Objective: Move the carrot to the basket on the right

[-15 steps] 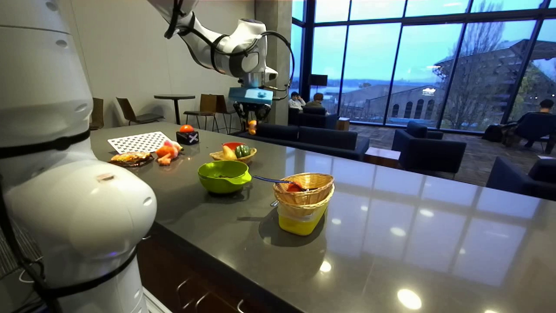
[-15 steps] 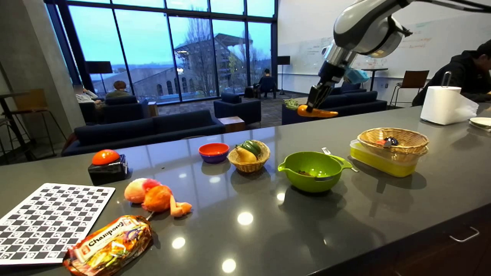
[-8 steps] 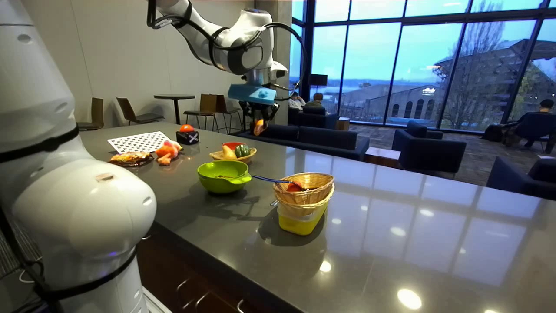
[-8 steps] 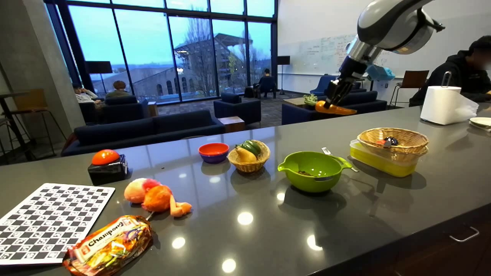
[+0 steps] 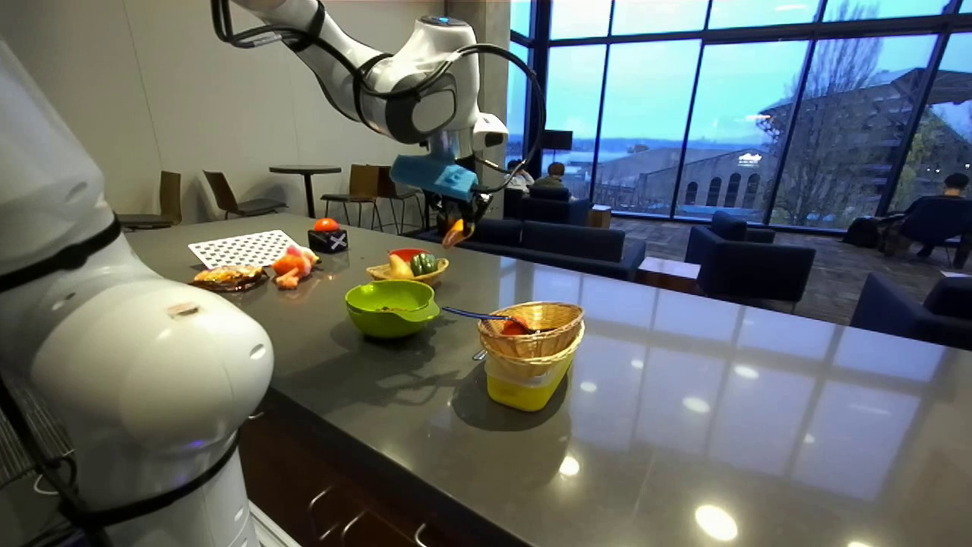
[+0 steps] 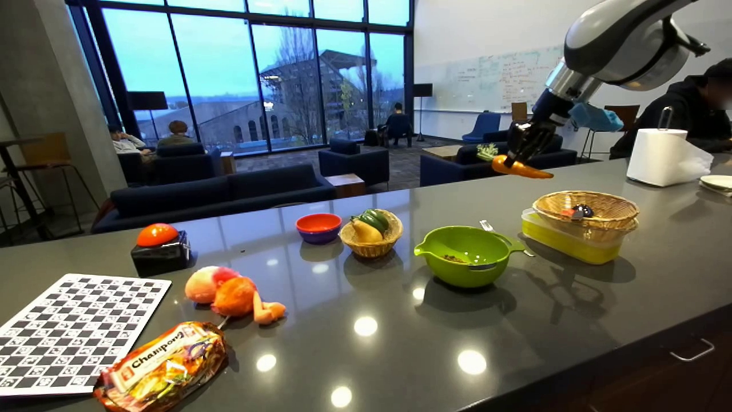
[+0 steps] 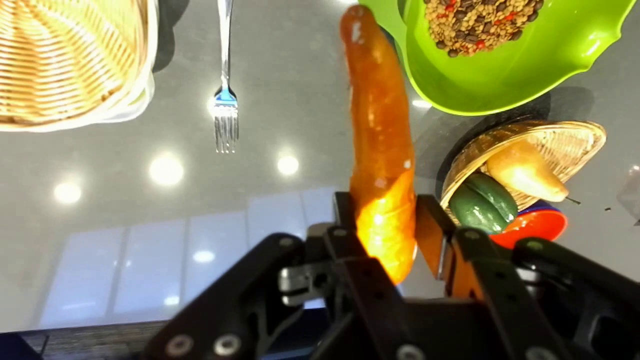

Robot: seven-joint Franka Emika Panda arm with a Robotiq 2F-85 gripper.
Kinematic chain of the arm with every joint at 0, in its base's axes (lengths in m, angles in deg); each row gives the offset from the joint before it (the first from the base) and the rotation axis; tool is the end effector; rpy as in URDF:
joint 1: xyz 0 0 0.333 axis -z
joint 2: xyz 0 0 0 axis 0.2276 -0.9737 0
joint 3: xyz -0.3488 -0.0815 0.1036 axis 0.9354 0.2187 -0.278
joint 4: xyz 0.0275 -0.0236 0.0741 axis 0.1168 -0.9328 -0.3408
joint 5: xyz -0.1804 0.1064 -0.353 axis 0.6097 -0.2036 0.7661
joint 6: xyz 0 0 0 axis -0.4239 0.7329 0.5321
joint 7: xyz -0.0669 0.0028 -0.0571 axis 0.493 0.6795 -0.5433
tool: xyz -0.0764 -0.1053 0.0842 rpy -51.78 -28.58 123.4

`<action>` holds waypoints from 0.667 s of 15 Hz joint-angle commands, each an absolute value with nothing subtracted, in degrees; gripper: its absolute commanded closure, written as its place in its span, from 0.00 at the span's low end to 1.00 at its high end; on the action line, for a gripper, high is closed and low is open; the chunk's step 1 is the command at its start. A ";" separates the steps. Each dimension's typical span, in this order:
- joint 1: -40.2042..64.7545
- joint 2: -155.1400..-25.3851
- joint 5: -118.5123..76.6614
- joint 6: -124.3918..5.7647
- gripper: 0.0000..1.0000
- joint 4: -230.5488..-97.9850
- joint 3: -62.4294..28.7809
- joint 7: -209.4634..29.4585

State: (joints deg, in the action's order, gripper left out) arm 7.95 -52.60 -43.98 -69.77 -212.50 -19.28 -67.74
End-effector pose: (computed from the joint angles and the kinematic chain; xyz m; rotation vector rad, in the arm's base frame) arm 0.4778 0.0362 0.4836 -2.8411 -0.1835 -0.6830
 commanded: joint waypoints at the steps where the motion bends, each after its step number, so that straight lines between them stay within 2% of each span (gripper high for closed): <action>1: 7.15 -47.46 -45.22 -71.64 0.89 -217.40 -17.11 -69.89; 6: 6.37 -44.75 -45.31 -73.72 0.89 -219.93 -15.55 -70.94; 7: 6.86 -47.58 -43.17 -72.15 0.89 -217.54 -15.73 -71.06; 8: 6.78 -47.37 -43.08 -72.17 0.64 -217.71 -15.61 -71.05; 10: 6.70 -47.45 -43.08 -72.14 0.64 -217.69 -15.60 -71.04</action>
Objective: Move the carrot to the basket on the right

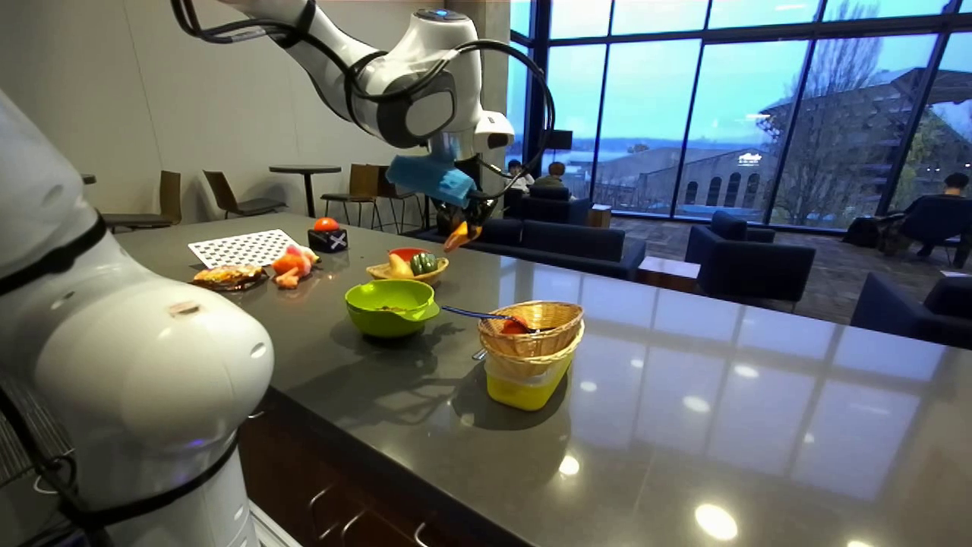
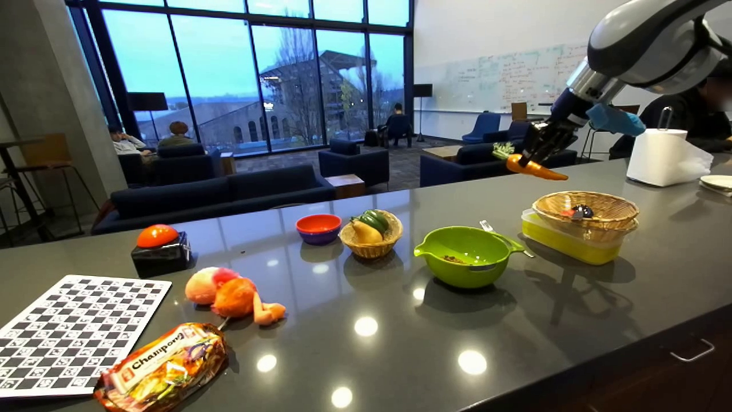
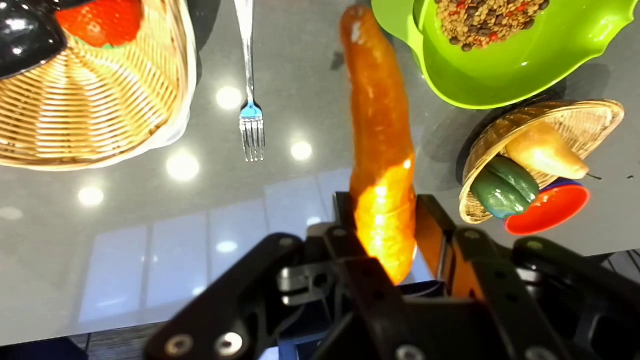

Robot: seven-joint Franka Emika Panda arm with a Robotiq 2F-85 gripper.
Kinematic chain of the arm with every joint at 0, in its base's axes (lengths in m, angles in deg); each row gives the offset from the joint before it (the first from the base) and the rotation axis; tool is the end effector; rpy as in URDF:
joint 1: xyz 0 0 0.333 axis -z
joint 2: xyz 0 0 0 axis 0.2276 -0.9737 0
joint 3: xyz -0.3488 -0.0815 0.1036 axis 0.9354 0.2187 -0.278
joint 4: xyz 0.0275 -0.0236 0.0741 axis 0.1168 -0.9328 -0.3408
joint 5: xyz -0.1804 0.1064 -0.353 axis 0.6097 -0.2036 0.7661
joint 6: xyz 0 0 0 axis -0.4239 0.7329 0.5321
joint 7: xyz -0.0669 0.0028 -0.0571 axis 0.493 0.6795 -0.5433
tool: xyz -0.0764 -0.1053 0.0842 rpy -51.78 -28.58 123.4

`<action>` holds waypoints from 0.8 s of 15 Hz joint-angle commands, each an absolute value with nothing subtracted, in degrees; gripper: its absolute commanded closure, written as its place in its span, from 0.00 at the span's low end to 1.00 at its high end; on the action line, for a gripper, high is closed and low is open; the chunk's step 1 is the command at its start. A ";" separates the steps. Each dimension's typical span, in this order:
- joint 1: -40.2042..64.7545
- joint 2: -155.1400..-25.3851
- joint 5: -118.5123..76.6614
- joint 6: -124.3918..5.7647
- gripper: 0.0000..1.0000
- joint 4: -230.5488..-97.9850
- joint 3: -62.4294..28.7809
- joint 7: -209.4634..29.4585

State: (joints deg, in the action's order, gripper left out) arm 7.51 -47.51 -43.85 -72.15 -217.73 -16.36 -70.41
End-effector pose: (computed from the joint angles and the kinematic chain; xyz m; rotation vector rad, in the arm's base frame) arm 0.4492 0.0114 0.4809 -2.8195 -0.0470 -0.7302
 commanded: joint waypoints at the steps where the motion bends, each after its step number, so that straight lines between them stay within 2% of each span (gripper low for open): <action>1: 6.70 -47.60 -43.09 -72.14 0.64 -217.69 -15.60 -71.03; 8: 6.70 -47.75 -43.10 -72.14 0.64 -217.68 -15.61 -71.02; 9: 7.00 -47.68 -42.79 -72.11 0.89 -217.77 -15.77 -71.41; 12: 9.96 -46.58 -39.32 -71.59 0.89 -218.53 -17.05 -75.60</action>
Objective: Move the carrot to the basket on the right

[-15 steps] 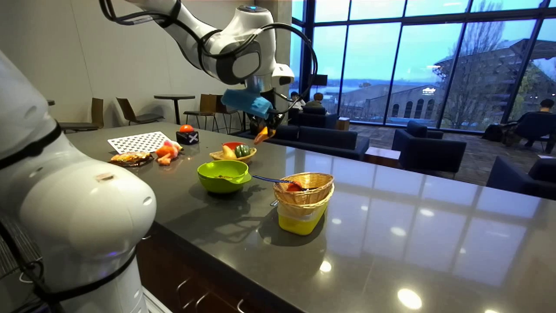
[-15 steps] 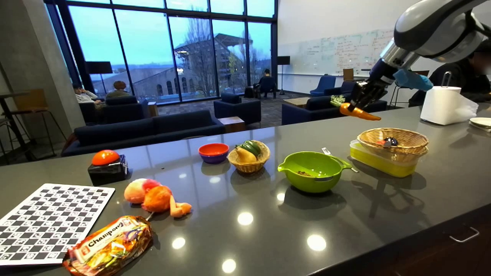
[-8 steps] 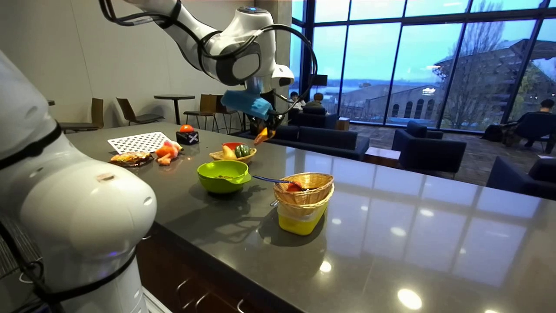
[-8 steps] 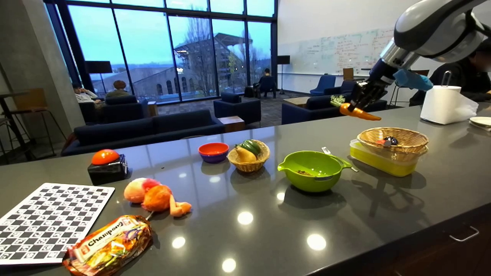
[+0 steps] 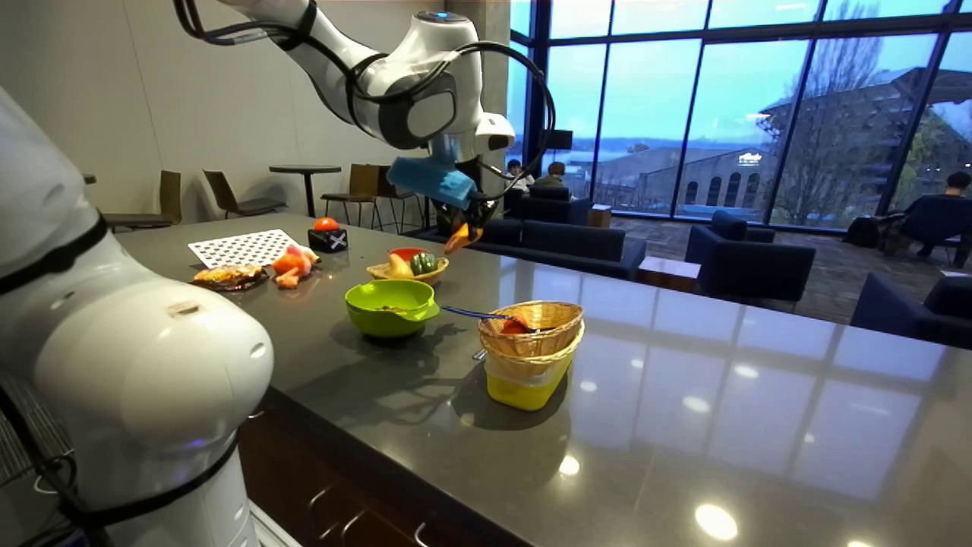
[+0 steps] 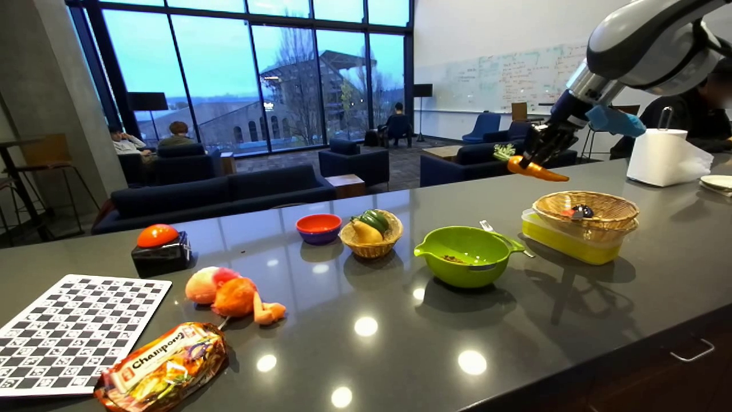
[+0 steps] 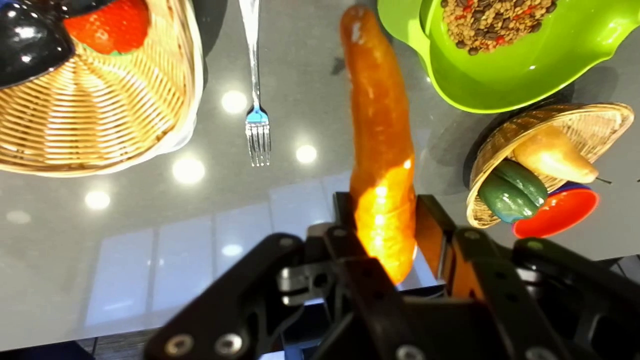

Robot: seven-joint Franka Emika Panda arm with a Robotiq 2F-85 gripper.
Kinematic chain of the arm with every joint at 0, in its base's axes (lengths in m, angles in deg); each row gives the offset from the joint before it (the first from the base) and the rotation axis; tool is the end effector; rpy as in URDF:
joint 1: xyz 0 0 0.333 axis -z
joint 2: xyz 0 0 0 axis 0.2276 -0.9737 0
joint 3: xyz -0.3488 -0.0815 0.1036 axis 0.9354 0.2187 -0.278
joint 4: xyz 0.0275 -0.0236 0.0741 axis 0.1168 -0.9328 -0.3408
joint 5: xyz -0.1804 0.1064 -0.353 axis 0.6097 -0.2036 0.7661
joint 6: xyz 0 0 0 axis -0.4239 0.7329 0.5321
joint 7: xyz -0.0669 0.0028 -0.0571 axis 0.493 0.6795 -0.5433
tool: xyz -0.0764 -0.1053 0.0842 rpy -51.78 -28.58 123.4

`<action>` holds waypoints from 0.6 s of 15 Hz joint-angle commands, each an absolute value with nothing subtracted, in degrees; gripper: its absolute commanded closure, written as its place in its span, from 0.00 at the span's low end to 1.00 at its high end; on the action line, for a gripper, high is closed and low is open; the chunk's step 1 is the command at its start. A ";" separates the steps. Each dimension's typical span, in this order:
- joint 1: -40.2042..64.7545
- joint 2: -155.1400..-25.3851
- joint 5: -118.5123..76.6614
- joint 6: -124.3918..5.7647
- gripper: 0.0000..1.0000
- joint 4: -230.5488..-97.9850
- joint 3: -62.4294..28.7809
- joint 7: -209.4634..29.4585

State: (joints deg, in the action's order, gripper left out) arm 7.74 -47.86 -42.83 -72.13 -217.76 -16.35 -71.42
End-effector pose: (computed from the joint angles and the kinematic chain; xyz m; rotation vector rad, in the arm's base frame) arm 0.4500 0.0095 0.4777 -2.8325 -0.0338 -0.7194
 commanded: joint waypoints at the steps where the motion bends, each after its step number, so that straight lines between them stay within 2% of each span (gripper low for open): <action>1: 11.25 -46.47 -37.43 -71.31 0.89 -218.65 -17.59 -77.67; 9: 19.28 -43.97 -25.58 -62.05 0.89 -219.40 -19.73 -92.38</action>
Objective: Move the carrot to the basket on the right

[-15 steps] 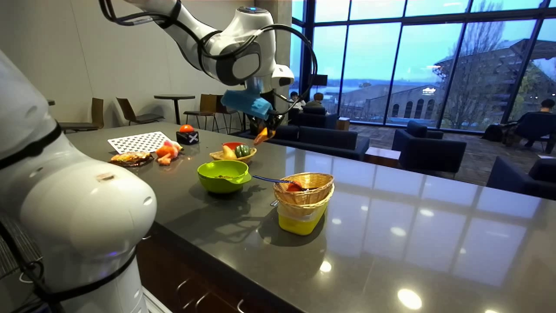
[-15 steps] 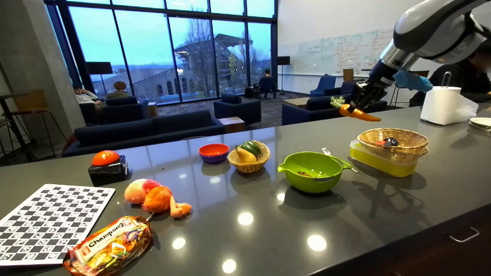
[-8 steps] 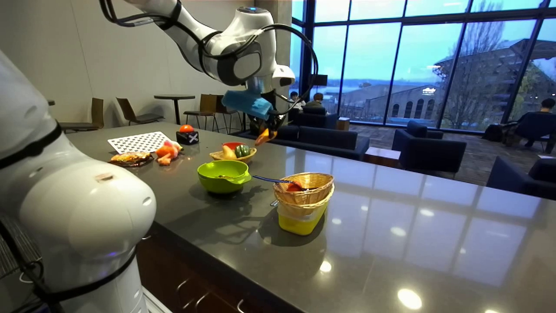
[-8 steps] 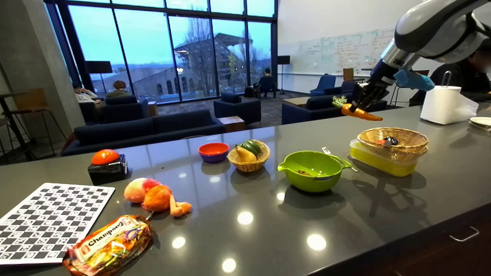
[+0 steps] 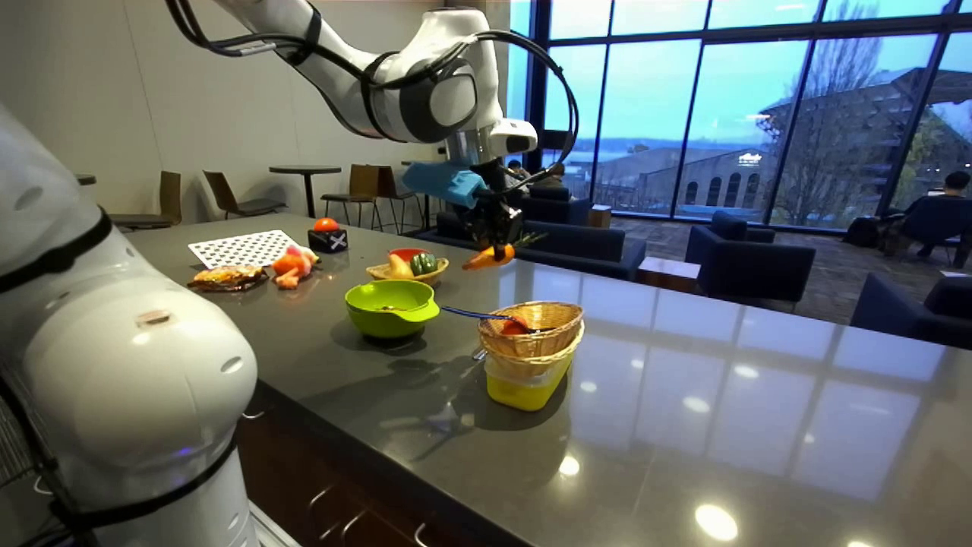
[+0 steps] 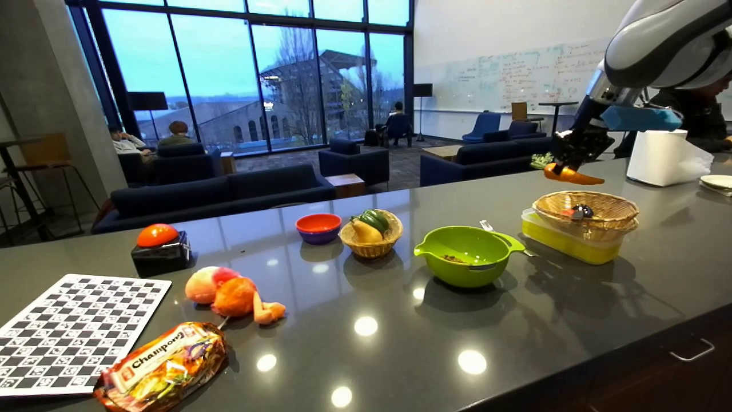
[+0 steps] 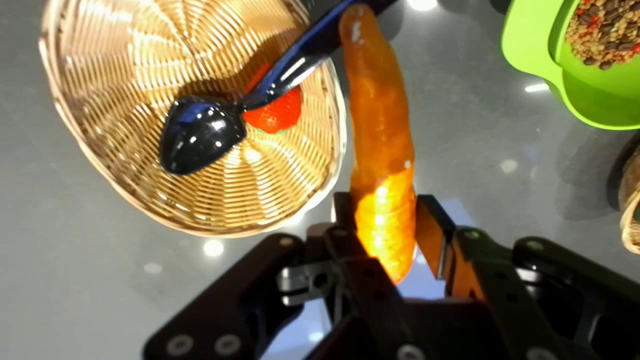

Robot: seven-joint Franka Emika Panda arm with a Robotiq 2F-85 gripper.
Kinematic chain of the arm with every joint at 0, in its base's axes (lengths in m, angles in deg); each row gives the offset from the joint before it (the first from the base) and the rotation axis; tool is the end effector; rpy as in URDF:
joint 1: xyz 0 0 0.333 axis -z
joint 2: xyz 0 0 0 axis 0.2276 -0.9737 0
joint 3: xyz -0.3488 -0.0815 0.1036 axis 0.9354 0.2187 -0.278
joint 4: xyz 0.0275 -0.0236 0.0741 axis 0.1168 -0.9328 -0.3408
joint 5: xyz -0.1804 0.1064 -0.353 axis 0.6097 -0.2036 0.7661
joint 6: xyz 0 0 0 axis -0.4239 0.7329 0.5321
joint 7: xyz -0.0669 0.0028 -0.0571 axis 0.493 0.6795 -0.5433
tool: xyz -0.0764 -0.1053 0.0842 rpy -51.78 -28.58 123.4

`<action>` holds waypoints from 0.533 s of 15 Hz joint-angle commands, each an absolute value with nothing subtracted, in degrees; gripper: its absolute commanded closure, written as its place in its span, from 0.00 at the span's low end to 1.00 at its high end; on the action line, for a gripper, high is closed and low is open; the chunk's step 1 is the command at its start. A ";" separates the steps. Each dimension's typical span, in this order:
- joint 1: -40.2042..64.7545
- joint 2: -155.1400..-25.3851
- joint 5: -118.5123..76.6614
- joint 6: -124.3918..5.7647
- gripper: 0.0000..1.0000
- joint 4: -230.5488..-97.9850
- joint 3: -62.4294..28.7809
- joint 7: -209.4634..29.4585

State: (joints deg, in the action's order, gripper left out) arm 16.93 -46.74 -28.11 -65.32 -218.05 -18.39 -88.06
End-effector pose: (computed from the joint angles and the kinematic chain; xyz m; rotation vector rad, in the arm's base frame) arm 0.4311 -0.0447 0.4665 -3.0070 0.3038 -0.5741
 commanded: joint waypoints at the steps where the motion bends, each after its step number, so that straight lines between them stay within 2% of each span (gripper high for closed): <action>1: 19.61 -43.77 -25.29 -60.79 0.89 -219.46 -19.66 -93.21; 8: 22.55 -44.58 -22.38 -63.21 0.89 -221.36 -18.58 -95.16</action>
State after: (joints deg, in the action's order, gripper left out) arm 20.55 -45.60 -24.52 -61.06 -219.29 -18.58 -93.74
